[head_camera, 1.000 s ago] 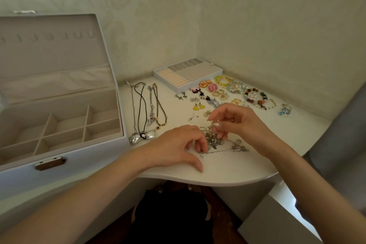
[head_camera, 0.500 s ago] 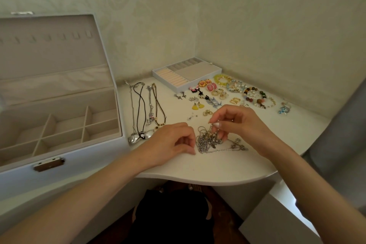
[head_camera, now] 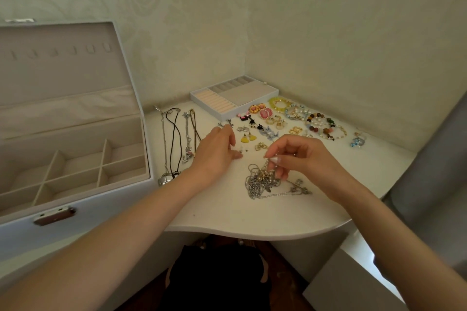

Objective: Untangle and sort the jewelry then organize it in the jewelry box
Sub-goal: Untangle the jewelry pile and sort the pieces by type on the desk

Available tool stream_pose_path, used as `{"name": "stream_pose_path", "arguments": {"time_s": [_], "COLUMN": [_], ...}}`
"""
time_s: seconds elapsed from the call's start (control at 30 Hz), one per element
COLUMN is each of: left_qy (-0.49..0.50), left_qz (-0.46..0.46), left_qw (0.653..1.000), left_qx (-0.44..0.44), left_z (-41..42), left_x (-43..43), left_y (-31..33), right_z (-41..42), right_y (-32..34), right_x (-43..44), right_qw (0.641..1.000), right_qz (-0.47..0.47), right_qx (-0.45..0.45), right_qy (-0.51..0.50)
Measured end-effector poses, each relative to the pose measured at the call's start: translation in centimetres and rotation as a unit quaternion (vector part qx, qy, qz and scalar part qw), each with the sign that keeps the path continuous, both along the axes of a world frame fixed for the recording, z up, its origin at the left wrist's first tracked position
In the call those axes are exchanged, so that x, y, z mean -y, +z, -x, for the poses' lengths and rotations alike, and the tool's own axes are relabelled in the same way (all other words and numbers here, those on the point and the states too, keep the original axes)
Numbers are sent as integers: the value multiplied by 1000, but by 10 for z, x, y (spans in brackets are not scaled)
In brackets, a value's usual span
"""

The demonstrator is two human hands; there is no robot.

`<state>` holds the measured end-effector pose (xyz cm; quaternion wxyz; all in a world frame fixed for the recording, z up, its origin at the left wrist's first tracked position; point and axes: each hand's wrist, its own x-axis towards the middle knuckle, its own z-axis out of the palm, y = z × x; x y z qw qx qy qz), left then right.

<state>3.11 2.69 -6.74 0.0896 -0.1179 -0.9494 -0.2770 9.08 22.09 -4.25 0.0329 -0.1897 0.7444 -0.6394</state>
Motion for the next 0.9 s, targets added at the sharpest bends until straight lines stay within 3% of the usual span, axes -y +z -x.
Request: {"name": "stream_pose_path", "arguments": {"time_s": [0.23, 0.37, 0.43, 0.53, 0.63, 0.9], "left_qy": [-14, -53, -152, -246, -249, -186], "left_qz": [-61, -192, -232, -179, -166, -256], "left_qw": [998, 980, 959, 936, 938, 943], "left_qx": [21, -14, 51, 176, 174, 100], "left_z": [8, -3, -13, -25, -28, -22], "left_x": [2, 7, 10, 7, 1, 3], "left_y": [7, 24, 39, 50, 41, 40], "right_z": [2, 6, 9, 12, 12, 15], "right_y": [0, 3, 6, 13, 20, 23], "right_x": [-1, 2, 6, 12, 17, 10], "right_qw": [1000, 1000, 1000, 998, 996, 995], "right_qz": [-7, -1, 14, 38, 50, 63], "right_qx": [-8, -16, -23, -43, -62, -59], "right_qy": [0, -7, -15, -31, -42, -55]}}
